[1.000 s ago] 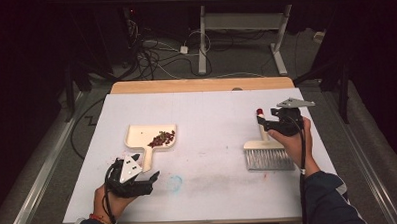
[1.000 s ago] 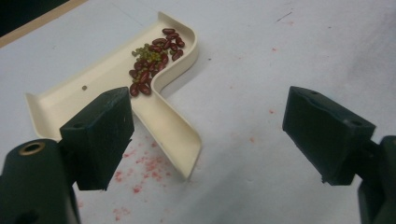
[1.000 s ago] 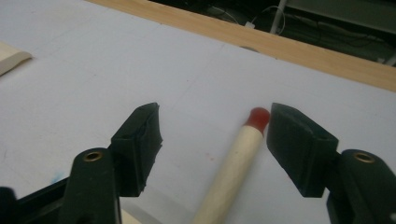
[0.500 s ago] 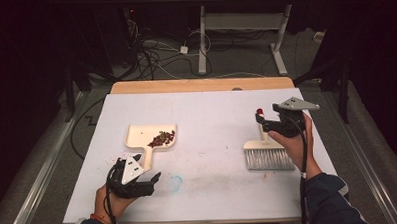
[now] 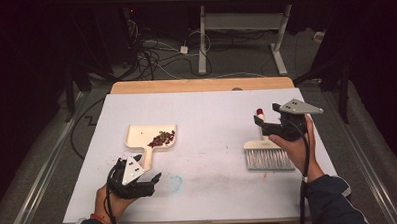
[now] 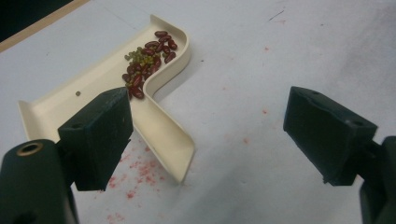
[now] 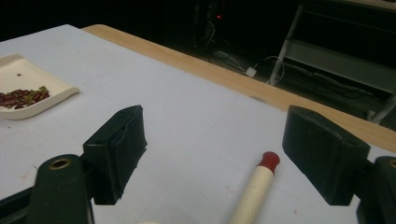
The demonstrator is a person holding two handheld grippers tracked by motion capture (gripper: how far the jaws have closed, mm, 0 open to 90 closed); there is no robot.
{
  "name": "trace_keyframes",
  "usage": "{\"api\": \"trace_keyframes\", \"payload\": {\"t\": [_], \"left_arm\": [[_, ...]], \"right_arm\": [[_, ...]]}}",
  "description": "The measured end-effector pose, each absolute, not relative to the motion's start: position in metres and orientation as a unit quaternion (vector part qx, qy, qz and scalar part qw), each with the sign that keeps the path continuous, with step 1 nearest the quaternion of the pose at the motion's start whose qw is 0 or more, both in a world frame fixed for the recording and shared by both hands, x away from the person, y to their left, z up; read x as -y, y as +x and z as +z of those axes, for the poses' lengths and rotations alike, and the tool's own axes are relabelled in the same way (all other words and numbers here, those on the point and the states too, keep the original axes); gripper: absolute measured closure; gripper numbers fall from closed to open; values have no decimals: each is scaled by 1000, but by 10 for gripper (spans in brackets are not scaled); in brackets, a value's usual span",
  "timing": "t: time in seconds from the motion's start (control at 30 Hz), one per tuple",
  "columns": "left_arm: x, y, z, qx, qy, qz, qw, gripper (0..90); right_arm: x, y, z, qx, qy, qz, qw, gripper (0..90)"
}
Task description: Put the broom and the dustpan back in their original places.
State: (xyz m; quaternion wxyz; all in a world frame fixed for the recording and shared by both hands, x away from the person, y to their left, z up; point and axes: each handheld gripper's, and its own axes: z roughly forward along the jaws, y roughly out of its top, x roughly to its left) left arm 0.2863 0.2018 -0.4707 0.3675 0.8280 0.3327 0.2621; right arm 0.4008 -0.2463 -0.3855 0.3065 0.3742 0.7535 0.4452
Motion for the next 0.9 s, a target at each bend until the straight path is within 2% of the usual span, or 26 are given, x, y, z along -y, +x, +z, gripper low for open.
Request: {"api": "trace_keyframes", "payload": {"t": [0.9], "left_arm": [[-201, 285, -471, -325, 831, 262, 367, 153]], "right_arm": [[237, 366, -377, -768, 327, 437, 336, 209]]}}
